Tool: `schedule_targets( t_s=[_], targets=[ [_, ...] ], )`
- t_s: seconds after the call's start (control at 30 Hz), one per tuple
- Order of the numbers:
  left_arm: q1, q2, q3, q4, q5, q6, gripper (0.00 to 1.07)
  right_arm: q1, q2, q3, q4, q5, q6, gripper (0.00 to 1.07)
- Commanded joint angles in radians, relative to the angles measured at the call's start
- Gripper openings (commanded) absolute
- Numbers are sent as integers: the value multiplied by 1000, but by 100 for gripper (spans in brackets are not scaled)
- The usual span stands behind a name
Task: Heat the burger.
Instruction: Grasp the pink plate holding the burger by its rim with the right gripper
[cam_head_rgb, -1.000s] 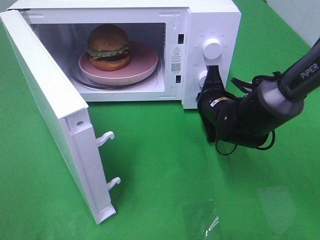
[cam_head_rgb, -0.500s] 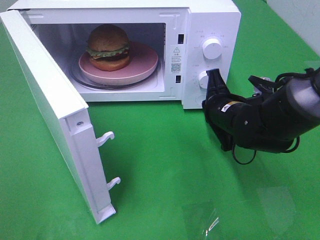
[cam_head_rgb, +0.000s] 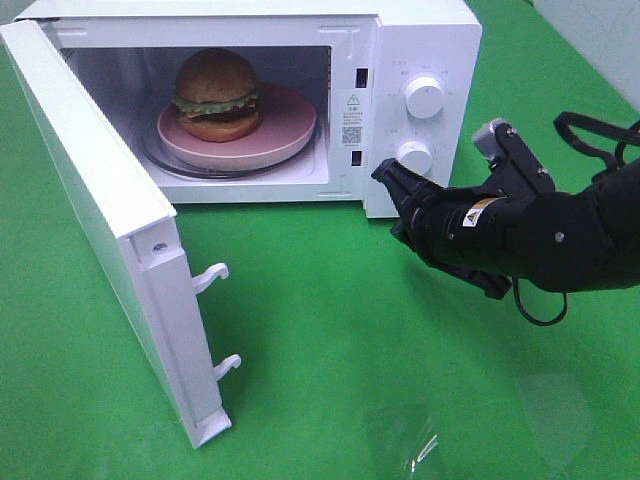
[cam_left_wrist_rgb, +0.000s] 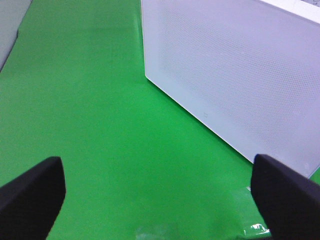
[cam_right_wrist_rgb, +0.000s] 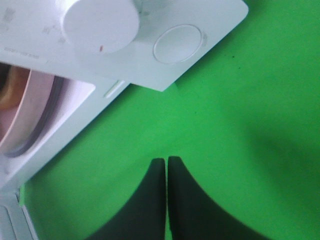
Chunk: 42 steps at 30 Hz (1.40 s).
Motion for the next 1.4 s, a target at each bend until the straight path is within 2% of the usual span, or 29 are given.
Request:
schedule_targets(
  t_s=[0.03,0.47,0.63,0.73,0.87,1.0,1.23,1.4],
  targets=[
    [3,-4,1,1,-3,-5,93,0,-59,2,-32,105,-171,2],
    [3,-4,1,1,-3,-5,93,0,-206,2,-31,404,-616,5],
    [3,-4,1,1,-3,-5,93,0,-240,-4,-31,475,-687,6],
    [3,-4,1,1,-3,-5,93,0,-268,-39,-33,607,-781,7],
    [3,-4,1,1,-3,-5,93,0,-272,-95,-88,750,-836,7],
    [3,-4,1,1,-3,-5,93,0,-272,-170,-217,919,-842,8],
    [3,-4,1,1,-3,-5,93,0,-272,-272,-365,1071,-872,9],
    [3,-4,1,1,-3,-5,93,0,-272,-319,-406,1114,-953,9]
  ],
)
